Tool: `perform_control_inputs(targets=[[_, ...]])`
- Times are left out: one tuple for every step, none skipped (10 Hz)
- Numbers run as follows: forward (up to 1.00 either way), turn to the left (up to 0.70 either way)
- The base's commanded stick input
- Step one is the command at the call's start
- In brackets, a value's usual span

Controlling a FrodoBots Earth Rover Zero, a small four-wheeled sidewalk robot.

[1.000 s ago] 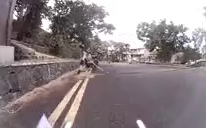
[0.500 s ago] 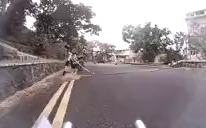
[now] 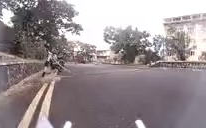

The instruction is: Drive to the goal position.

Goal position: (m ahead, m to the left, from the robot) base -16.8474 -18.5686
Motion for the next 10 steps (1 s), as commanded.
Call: perform_control_inputs(targets=[[0.00,-0.70],[0.00,-0.70],[0.00,-0.70],[0.00,-0.70],[0.00,-0.70],[0.00,-0.70],[0.00,-0.70],[0.00,-0.70],[0.00,-0.70],[0.00,-0.70]])
